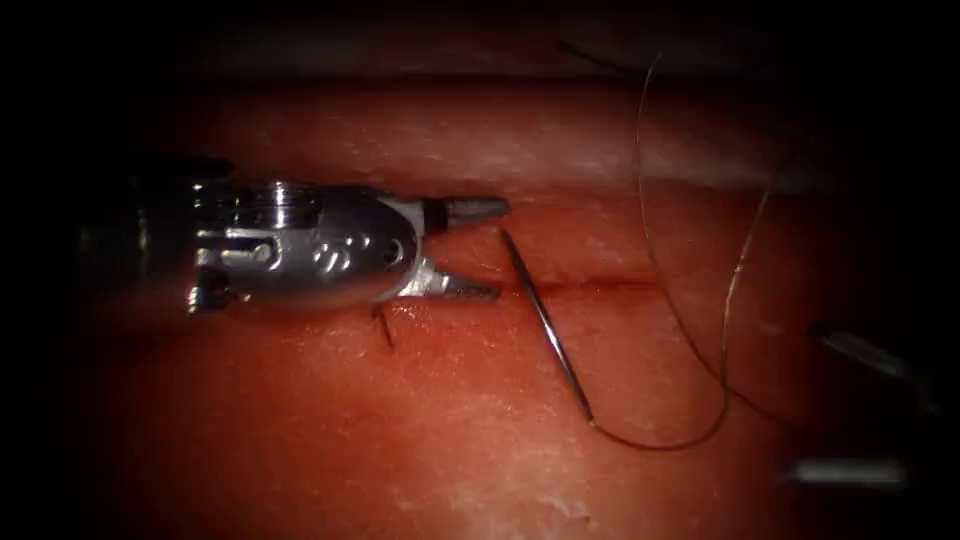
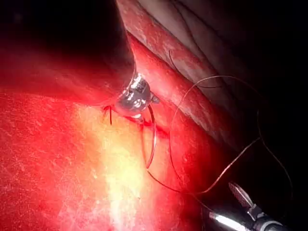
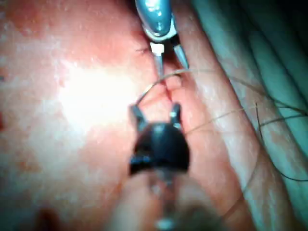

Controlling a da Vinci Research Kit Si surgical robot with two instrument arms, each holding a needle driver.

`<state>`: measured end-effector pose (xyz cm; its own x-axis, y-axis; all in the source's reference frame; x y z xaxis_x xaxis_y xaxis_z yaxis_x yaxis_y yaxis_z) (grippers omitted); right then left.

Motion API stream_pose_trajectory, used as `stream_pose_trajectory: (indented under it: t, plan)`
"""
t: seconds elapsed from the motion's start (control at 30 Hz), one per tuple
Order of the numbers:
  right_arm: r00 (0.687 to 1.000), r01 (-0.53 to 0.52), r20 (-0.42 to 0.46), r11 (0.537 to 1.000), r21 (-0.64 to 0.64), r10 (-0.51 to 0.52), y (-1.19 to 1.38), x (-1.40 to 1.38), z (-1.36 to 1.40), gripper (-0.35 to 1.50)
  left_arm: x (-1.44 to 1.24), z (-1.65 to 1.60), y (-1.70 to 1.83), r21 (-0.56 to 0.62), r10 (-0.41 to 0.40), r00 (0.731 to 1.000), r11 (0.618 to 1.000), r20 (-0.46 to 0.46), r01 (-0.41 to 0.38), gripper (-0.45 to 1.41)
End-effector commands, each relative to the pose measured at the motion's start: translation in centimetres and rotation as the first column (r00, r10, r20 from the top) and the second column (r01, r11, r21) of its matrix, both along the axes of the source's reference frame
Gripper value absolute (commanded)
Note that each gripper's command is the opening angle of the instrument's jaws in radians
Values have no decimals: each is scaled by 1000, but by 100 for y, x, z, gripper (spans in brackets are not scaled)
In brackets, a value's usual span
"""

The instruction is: Wound Closure

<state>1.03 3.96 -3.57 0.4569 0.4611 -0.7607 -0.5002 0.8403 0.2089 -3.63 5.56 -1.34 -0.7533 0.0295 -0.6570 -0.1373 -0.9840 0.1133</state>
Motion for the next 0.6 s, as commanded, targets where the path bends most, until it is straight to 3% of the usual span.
stream_pose_trajectory:
  t: [0.03, 0.2, 0.43, 0.53, 0.6]
  plan:
    - [1000, -2, -5, 1000, -3, 1, 1, 7, 7, 119, -9, 11, -1, 6, 11, 1000, 1000, -4, -11, 64]
    - [1000, -3, -4, 1000, -3, 3, 1, 8, 7, 119, -15, 24, -3, 16, 30, 1000, 999, 4, -30, 64]
    - [1000, -5, -3, 1000, -6, 5, 0, 10, 10, 119, -28, 19, 24, 33, 60, 998, 998, 32, -61, 54]
    - [1000, -5, -3, 1000, -7, 5, 0, 10, 11, 119, -30, 19, 21, 44, 97, 993, 994, 60, -100, -30]
    - [1000, -5, -3, 1000, -7, 5, 0, 9, 11, 117, -25, 15, 15, 45, 124, 989, 991, 76, -128, -35]
